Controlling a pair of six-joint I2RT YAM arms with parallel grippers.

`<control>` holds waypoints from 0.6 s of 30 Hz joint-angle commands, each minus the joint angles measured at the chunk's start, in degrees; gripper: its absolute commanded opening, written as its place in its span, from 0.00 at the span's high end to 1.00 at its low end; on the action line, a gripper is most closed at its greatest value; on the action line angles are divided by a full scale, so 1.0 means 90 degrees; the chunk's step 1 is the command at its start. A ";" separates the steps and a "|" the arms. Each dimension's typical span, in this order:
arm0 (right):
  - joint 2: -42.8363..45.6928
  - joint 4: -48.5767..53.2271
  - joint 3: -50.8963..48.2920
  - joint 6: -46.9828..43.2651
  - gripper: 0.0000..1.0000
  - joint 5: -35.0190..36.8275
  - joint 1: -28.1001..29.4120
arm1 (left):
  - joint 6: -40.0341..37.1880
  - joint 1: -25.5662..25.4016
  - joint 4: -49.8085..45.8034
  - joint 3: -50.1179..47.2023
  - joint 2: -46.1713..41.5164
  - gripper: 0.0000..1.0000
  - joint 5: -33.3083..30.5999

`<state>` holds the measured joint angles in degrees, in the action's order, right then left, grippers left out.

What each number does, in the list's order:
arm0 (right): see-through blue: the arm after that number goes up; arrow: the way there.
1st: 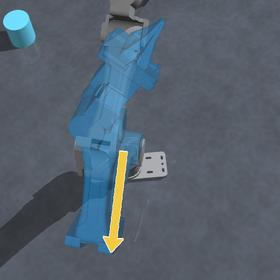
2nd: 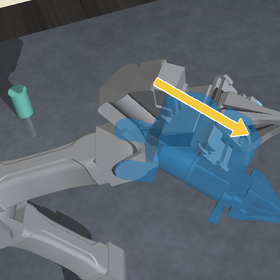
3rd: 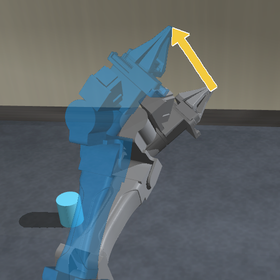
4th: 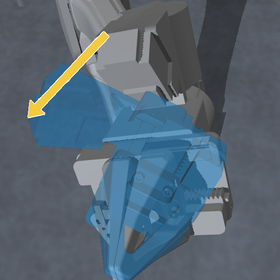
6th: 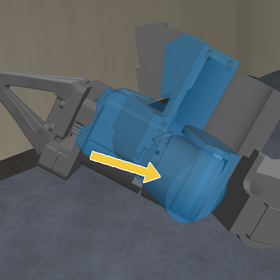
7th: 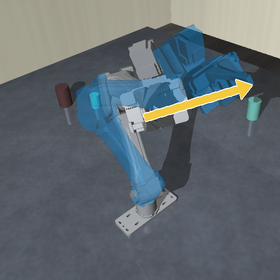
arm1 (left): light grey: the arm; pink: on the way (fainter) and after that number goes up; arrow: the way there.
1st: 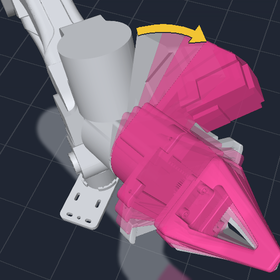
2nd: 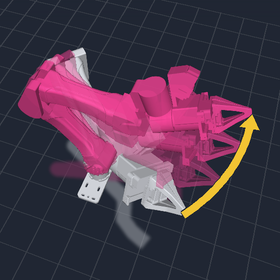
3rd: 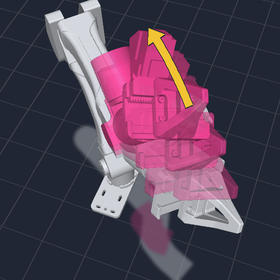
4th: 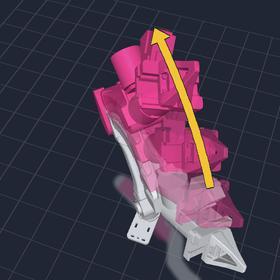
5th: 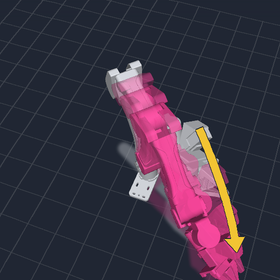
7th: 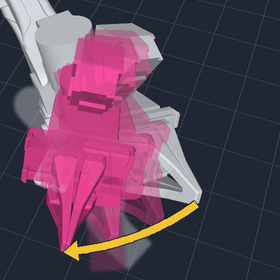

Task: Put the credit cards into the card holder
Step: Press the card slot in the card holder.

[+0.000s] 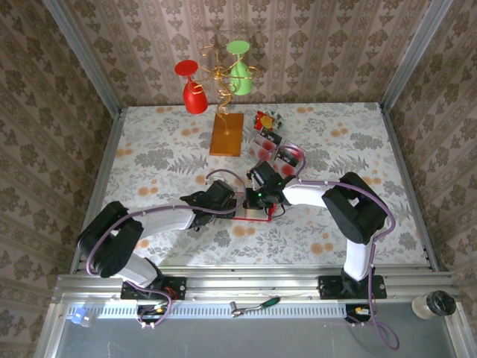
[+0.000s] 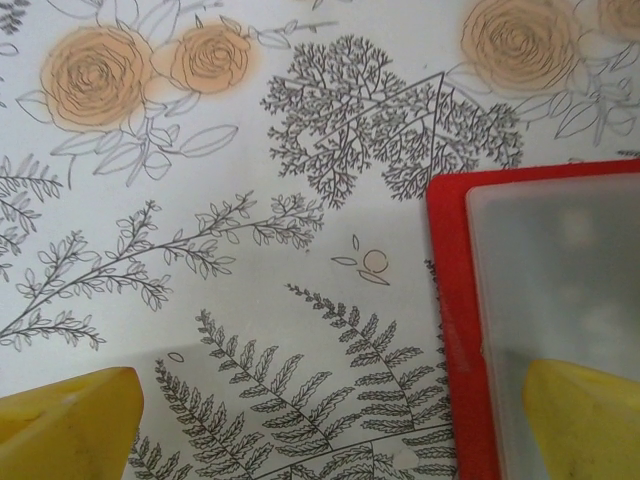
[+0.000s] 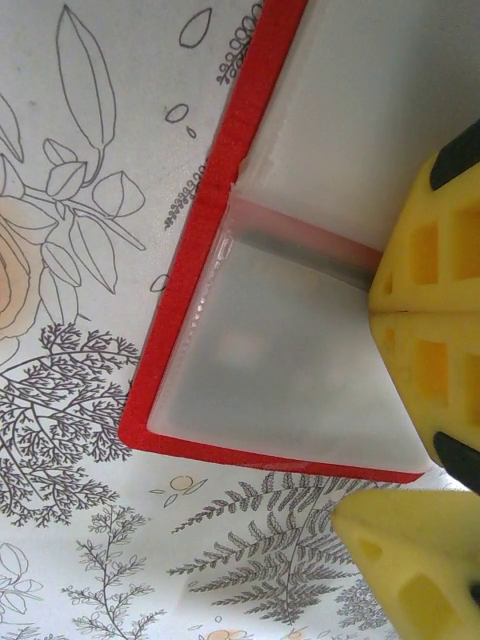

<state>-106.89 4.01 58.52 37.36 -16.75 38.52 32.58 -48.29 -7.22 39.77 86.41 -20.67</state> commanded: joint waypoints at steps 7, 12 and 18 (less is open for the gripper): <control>-0.0036 0.0169 0.0206 0.0038 1.00 -0.0147 0.0003 | 0.0207 0.0012 0.0110 -0.0222 0.0263 0.02 0.0023; 0.0455 0.0573 0.0549 -0.0006 0.84 -0.0247 -0.0346 | 0.0274 0.0009 0.0139 -0.0284 0.0305 0.02 0.0000; 0.0985 0.1920 0.1325 -0.0871 0.61 0.0255 -0.1068 | 0.0277 -0.0002 0.0158 -0.0297 0.0311 0.02 -0.0012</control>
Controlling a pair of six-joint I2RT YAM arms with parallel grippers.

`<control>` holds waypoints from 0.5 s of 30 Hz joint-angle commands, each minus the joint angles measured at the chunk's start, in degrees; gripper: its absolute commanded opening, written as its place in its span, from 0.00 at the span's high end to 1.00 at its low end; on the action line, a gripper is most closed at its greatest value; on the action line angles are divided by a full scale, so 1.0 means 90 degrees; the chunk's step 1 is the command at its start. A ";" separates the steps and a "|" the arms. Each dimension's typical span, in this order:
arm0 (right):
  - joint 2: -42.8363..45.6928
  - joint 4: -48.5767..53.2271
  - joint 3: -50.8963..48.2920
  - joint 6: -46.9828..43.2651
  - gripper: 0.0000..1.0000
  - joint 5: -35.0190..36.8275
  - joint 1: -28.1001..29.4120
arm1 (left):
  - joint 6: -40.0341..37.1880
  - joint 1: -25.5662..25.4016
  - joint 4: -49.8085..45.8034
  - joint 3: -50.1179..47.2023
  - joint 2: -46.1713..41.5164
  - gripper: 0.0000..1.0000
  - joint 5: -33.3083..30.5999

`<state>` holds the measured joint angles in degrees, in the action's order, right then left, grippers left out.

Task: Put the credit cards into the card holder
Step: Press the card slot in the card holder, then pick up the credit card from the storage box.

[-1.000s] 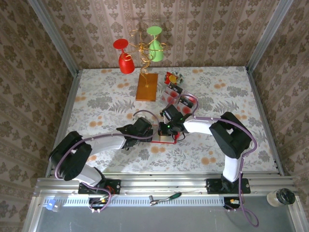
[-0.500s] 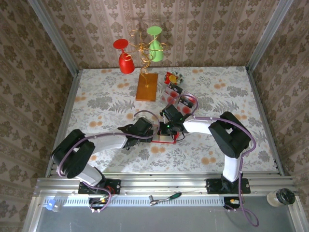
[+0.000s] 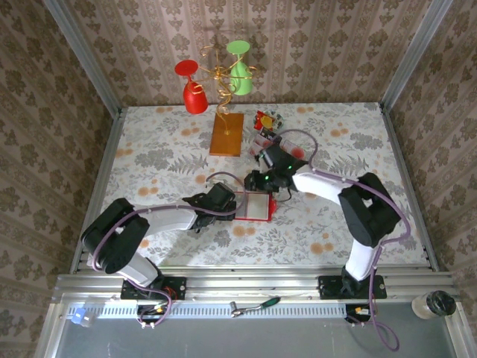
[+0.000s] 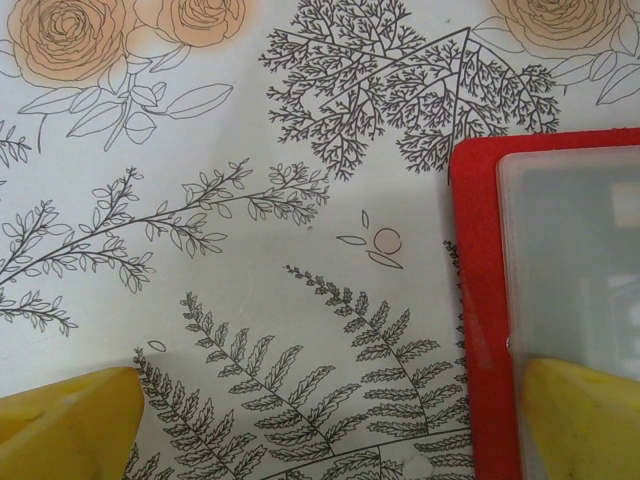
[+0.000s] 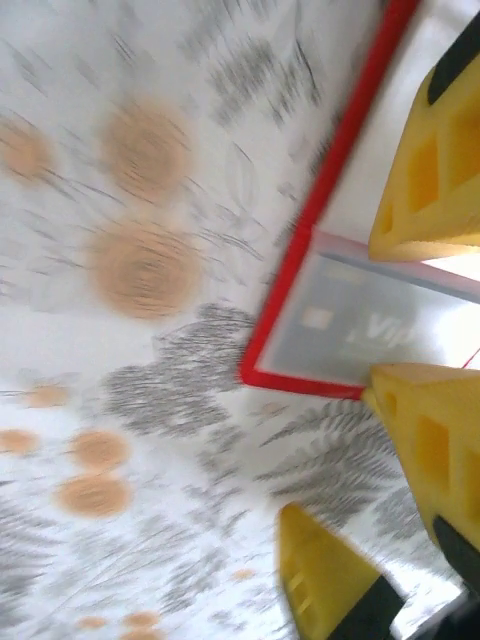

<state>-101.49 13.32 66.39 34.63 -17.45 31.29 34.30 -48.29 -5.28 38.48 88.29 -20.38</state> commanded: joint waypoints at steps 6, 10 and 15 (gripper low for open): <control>0.0164 0.2564 0.1575 -0.2058 0.55 0.2131 -0.0584 | 0.0085 0.0004 -0.0053 -0.0145 0.0077 0.02 -0.0073; -0.0161 0.2989 0.1962 -0.2595 0.56 0.2837 -0.0586 | 0.0076 0.0002 -0.0058 -0.0143 0.0073 0.02 -0.0070; -0.0448 0.3190 0.2247 -0.3013 0.59 0.3383 -0.0586 | 0.0075 0.0004 -0.0060 -0.0179 0.0053 0.02 -0.0071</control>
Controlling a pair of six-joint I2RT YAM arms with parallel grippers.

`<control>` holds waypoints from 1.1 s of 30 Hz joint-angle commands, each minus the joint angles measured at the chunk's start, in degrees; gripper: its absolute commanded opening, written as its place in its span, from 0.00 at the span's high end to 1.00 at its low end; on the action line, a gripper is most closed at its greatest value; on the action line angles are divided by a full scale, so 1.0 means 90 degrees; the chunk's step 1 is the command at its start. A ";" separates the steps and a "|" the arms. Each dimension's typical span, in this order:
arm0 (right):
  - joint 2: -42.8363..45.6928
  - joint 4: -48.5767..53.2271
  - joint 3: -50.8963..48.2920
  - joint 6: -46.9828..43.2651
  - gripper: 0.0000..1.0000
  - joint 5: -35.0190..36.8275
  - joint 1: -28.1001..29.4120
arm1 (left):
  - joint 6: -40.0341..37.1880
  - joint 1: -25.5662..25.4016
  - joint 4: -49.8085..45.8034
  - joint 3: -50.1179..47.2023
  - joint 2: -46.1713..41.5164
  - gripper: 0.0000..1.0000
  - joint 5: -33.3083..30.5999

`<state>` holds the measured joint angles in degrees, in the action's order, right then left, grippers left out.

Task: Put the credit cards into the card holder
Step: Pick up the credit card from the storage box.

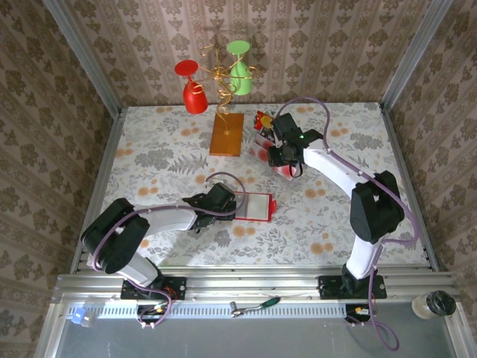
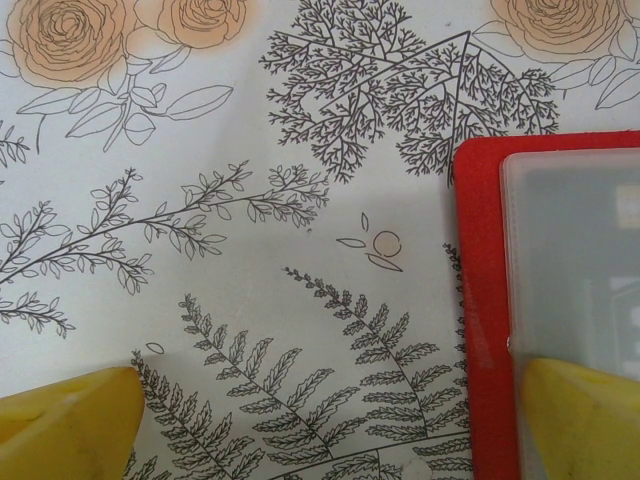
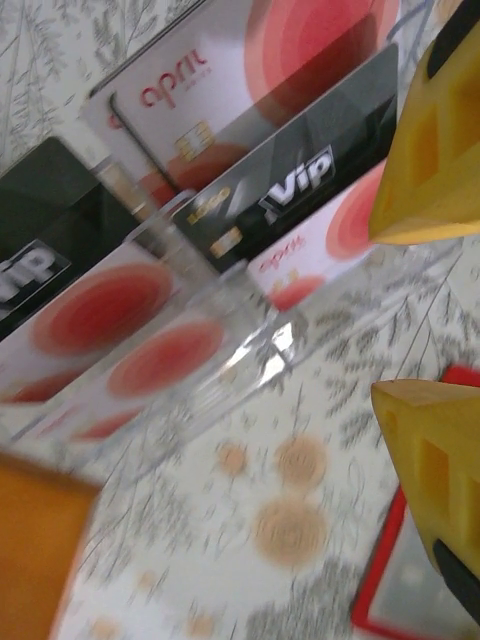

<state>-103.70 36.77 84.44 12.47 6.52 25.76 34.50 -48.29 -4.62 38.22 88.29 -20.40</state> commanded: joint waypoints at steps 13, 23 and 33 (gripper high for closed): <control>-0.0964 0.0865 0.0726 -0.1114 0.64 0.1424 0.0029 | 0.0059 -0.0003 -0.0111 -0.0148 0.0060 0.02 -0.0048; -0.1192 0.0914 0.0760 -0.1239 0.71 0.1215 0.0041 | 0.0070 0.0007 -0.0082 -0.0125 0.0084 0.02 -0.0046; -0.0951 0.0751 0.0559 -0.1453 1.00 0.0686 0.0031 | 0.0063 0.0004 -0.0092 -0.0115 0.0073 0.02 -0.0046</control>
<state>-112.92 42.85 89.73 0.47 16.14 25.76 34.52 -48.29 -4.36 38.11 88.29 -20.40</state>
